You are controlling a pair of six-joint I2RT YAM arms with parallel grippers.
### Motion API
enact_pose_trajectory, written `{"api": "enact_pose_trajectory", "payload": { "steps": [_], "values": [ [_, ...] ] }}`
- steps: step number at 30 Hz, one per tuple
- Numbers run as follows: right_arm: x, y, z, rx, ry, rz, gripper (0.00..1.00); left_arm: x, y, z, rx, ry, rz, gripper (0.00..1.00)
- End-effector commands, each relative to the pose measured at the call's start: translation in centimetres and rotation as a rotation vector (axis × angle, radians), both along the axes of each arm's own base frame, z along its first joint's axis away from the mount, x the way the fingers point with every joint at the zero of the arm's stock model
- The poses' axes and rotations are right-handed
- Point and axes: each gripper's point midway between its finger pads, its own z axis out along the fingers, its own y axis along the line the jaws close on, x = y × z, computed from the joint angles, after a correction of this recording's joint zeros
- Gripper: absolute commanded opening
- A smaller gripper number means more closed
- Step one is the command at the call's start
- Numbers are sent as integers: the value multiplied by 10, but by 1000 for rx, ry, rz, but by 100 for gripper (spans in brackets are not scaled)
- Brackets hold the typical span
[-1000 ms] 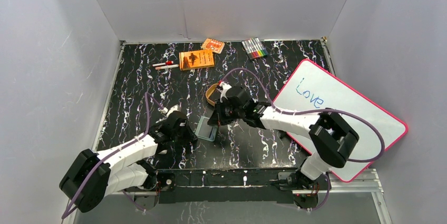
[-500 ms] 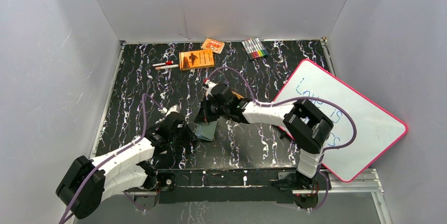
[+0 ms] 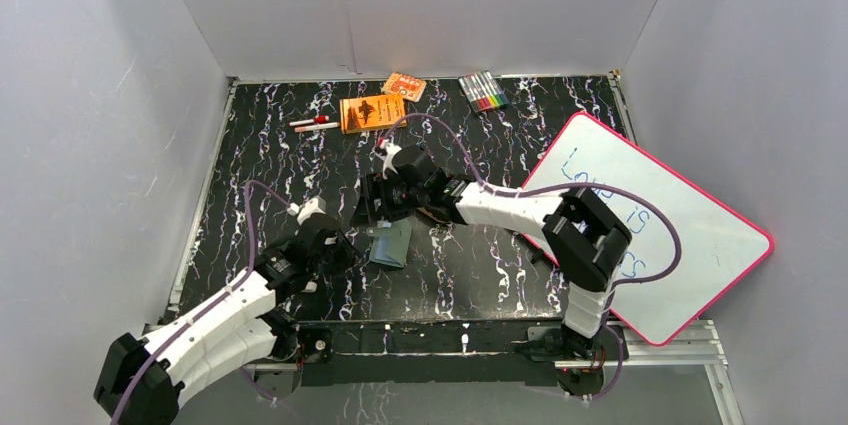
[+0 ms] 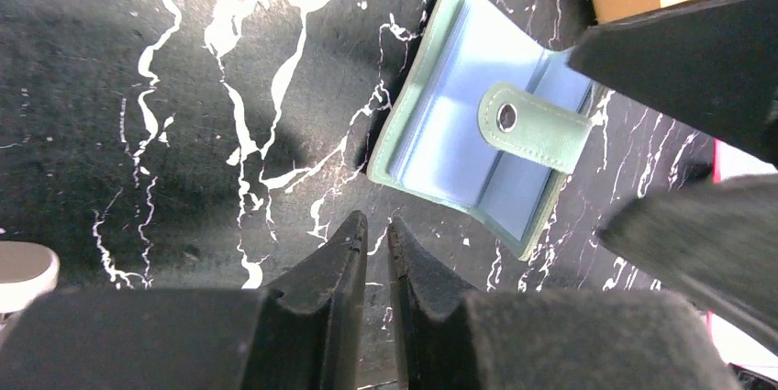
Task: Put the credit cards into the card holder
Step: Close the card holder at the center of the board.
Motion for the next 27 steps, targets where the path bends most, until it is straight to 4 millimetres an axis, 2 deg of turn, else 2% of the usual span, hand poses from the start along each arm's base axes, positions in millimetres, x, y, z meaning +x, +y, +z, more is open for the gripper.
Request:
{"api": "enact_pose_trajectory", "payload": {
  "steps": [1,6,8,11,13,15,18,20,23,27],
  "values": [
    [3,0,74,85,-111,15,84,8,15,17,48,-42,75,15],
    [5,-33,99,59,-184,-51,84,15,21,17,81,-57,113,19],
    [3,-53,97,15,-206,-94,82,17,20,15,91,-52,114,19],
    [-6,-82,83,-34,-217,-129,74,21,21,12,115,-46,122,19],
    [-16,-96,61,-72,-186,-133,60,23,22,10,123,-51,132,19],
    [-25,-107,36,-117,-128,-142,50,26,23,6,125,-54,142,21],
    [-34,-105,13,-113,-64,-137,47,26,22,-7,131,-26,145,22],
    [-35,-99,3,-104,-42,-144,49,25,14,-14,100,-14,122,22],
    [-30,-91,-11,-109,-24,-176,59,25,6,-21,60,-3,98,23],
    [-14,-91,-31,-161,0,-277,61,23,2,-29,48,12,79,23]
  ]
}}
